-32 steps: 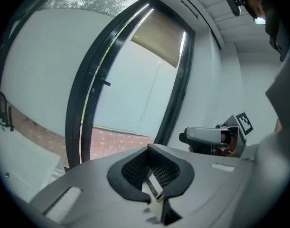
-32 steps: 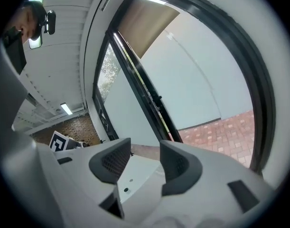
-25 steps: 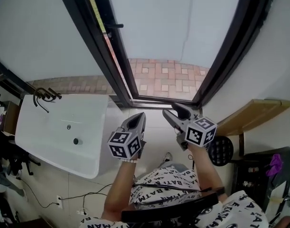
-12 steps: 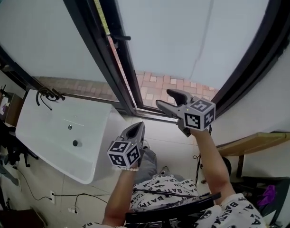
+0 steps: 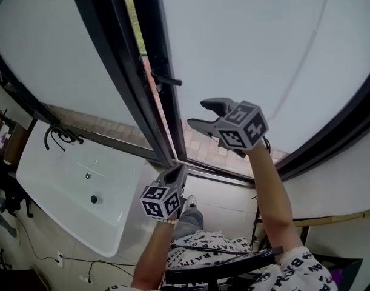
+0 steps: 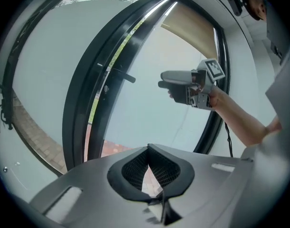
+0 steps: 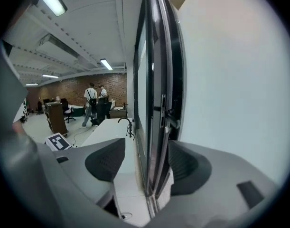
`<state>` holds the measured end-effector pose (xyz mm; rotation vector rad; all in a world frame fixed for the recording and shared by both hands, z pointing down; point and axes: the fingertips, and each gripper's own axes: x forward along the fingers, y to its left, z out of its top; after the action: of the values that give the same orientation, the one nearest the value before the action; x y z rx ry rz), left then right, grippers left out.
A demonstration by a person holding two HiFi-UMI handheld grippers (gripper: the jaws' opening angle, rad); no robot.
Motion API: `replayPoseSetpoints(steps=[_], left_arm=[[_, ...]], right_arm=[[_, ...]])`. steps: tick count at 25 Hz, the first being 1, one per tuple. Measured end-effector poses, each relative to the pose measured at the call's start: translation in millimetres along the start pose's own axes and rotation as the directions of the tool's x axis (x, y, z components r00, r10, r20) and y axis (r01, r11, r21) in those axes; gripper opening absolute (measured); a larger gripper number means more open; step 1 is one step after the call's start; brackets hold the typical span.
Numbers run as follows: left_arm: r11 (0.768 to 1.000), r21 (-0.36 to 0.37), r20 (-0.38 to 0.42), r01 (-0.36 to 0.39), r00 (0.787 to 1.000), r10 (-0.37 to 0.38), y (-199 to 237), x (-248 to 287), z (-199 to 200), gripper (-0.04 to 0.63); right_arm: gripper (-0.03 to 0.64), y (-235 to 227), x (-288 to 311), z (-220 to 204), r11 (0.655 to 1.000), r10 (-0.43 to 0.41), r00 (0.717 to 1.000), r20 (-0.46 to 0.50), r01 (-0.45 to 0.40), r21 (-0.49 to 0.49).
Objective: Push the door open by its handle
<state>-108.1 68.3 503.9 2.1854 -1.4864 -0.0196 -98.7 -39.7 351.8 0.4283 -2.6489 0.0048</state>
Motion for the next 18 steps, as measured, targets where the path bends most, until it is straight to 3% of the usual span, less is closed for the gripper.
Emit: replayPoseSetpoints(steps=[6, 12, 14, 18], left_arm=[[1.000, -0.005, -0.005, 0.008, 1.000, -0.008, 28.6, 41.5, 26.3, -0.017], [1.000, -0.017, -0.029, 0.024, 0.999, -0.024, 49.4, 77.8, 32.8, -0.017], [0.999, -0.007, -0.052, 0.032, 0.998, -0.033, 53.7, 89.8, 31.5, -0.017], [0.998, -0.006, -0.073, 0.067, 0.995, -0.067, 60.4, 102.4, 30.2, -0.017]], right_arm=[[0.268, -45.1, 54.1, 46.6, 0.993, -0.031, 0.995, -0.090, 0.020, -0.120], [0.265, -66.9, 110.8, 37.2, 0.987, -0.038, 0.978, -0.203, 0.006, -0.158], [0.210, -72.3, 126.3, 32.3, 0.985, -0.042, 0.972, -0.232, 0.001, -0.174], [0.222, -63.8, 151.8, 26.8, 0.980, -0.030, 0.954, -0.297, -0.030, -0.196]])
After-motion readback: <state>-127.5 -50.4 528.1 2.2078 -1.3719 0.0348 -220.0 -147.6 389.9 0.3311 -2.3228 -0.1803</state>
